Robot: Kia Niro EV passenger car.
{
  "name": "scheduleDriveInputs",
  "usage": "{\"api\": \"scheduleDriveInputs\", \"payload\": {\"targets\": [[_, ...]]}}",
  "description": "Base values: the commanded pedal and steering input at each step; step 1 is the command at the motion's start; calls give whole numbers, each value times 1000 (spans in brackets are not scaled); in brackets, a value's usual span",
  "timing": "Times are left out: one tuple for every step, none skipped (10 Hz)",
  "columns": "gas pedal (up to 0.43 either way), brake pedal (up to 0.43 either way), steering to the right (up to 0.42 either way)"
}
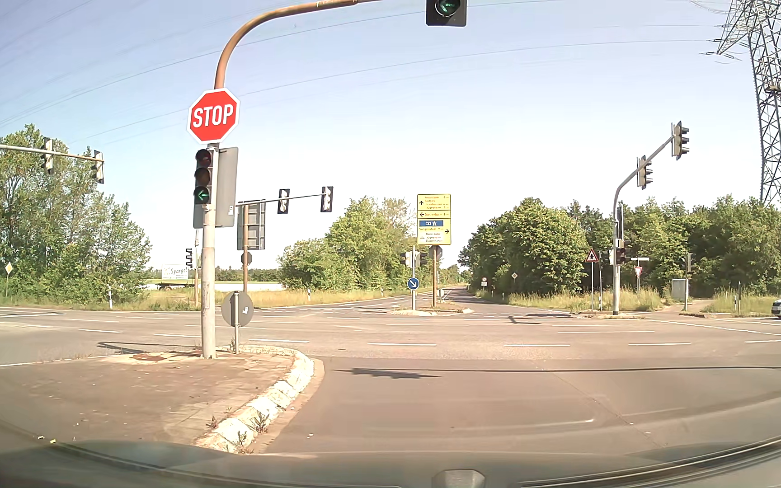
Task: Follow the waypoints while adhering to traffic rules and regulations
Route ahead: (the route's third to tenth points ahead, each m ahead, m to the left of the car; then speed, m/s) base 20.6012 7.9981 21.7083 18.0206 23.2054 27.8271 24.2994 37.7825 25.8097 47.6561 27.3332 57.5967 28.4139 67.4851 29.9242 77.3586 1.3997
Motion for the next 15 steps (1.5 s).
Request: {"api": "scheduleDriveInputs", "payload": {"targets": [[240, 30, 0], [260, 30, 0], [268, 30, 0], [268, 30, 1], [268, 30, 0], [268, 30, 0], [268, 30, 0], [268, 30, 0], [268, 30, 0], [268, 30, 0], [268, 30, 0], [268, 30, 0], [268, 30, 0], [268, 30, 1], [268, 30, 1]]}}
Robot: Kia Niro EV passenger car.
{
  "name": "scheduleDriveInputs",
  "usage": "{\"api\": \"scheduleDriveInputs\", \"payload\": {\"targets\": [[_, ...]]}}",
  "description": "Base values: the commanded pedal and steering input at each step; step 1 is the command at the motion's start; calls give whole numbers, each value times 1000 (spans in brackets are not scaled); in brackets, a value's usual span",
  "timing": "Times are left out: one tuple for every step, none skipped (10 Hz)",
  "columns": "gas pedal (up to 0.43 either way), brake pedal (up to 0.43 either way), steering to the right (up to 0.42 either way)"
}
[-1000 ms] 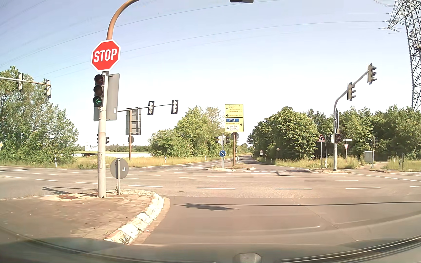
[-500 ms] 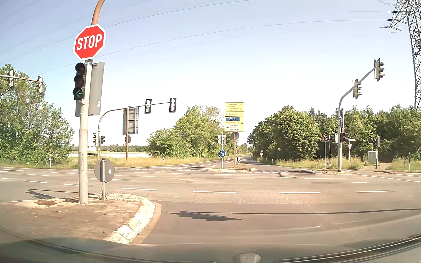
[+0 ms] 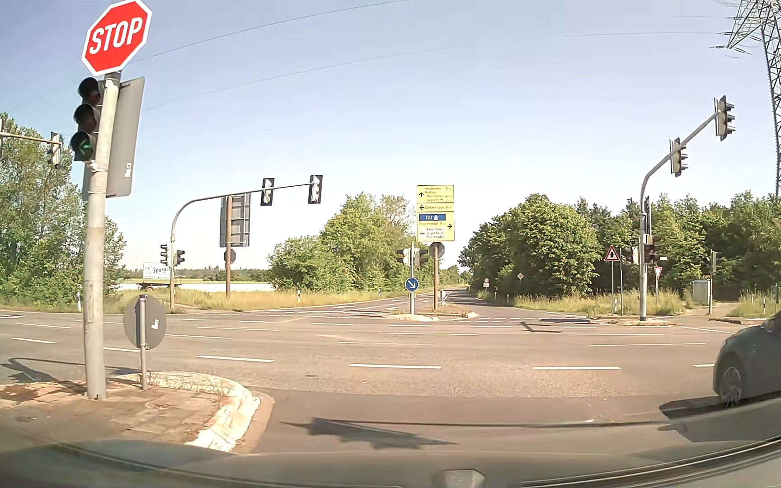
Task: Follow the waypoints while adhering to traffic rules and regulations
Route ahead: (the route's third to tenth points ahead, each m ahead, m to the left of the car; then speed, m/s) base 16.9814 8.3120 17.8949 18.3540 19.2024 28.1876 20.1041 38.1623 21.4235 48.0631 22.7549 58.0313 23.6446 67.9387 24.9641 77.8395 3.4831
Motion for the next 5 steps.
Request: {"api": "scheduleDriveInputs", "payload": {"targets": [[268, 30, 0], [260, 30, 0], [260, 30, 1], [248, 30, -5], [248, 30, -25]]}}
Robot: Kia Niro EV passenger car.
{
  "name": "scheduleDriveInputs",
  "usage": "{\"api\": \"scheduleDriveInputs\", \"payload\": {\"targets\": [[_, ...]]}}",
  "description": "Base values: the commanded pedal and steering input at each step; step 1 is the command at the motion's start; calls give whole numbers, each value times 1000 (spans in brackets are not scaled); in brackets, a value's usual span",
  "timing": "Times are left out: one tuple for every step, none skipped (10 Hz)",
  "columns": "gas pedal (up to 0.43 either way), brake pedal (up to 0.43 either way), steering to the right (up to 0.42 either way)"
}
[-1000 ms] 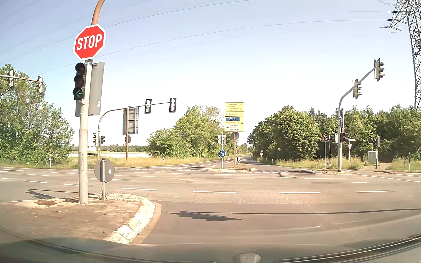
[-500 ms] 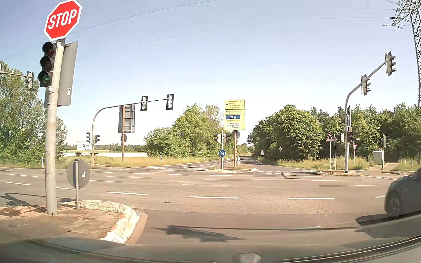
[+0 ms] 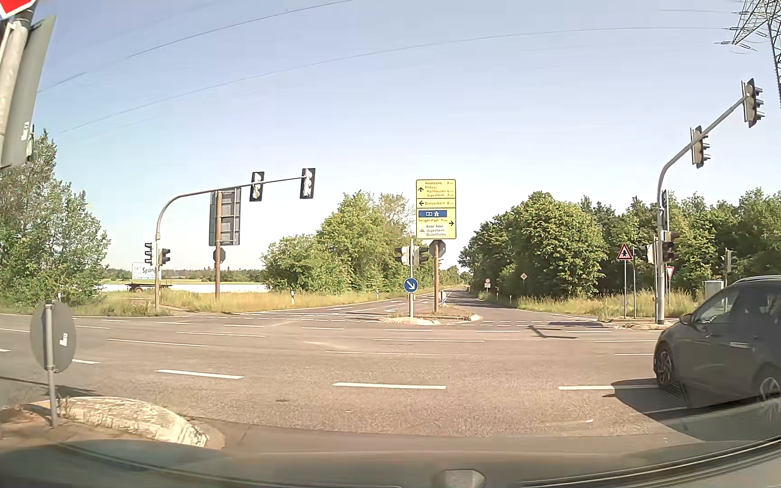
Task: Follow the waypoints while adhering to traffic rules and regulations
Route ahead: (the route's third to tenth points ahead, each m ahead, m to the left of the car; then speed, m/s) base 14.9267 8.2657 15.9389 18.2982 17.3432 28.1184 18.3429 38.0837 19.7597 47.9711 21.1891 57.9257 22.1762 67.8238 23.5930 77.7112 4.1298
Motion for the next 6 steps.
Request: {"api": "scheduleDriveInputs", "payload": {"targets": [[248, 30, -48], [248, 30, -70], [248, 30, -99], [248, 30, -122], [240, 30, -152], [240, 30, -178]]}}
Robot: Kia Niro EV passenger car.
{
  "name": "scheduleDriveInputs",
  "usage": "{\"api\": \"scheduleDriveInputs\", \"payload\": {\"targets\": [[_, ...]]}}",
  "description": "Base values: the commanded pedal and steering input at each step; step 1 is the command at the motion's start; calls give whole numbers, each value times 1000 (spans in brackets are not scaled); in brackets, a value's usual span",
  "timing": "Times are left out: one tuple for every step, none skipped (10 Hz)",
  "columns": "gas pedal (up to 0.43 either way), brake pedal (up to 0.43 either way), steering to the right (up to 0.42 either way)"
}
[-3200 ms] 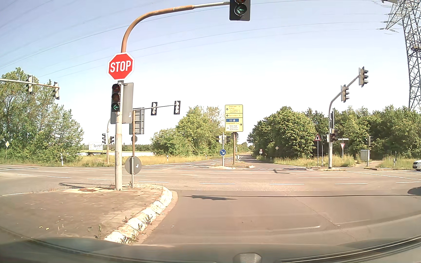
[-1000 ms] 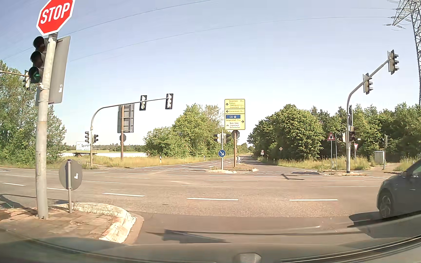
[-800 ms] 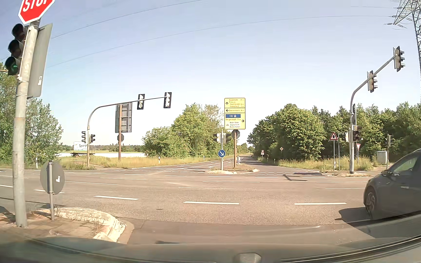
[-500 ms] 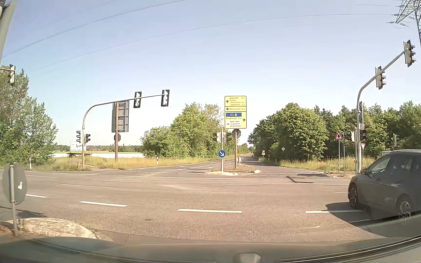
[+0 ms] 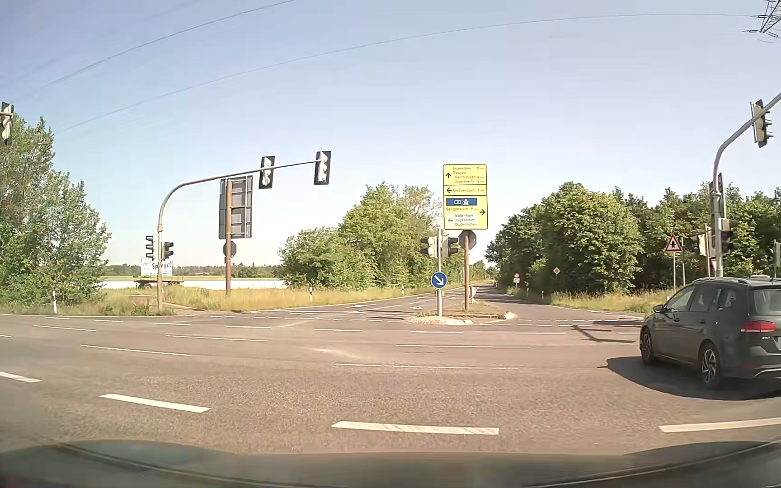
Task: Follow the waypoints while adhering to traffic rules and regulations
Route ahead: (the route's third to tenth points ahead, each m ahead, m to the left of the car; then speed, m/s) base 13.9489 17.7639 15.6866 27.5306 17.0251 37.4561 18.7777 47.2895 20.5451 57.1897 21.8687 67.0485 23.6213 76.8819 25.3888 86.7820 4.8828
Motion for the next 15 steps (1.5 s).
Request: {"api": "scheduleDriveInputs", "payload": {"targets": [[240, 30, -205], [240, 30, -223], [240, 30, -245], [228, 30, -263], [228, 30, -274], [228, 30, -282], [228, 30, -294], [228, 30, -302], [228, 30, -308], [228, 30, -311], [228, 30, -311], [228, 30, -311], [228, 30, -308], [228, 30, -306], [228, 30, -304]]}}
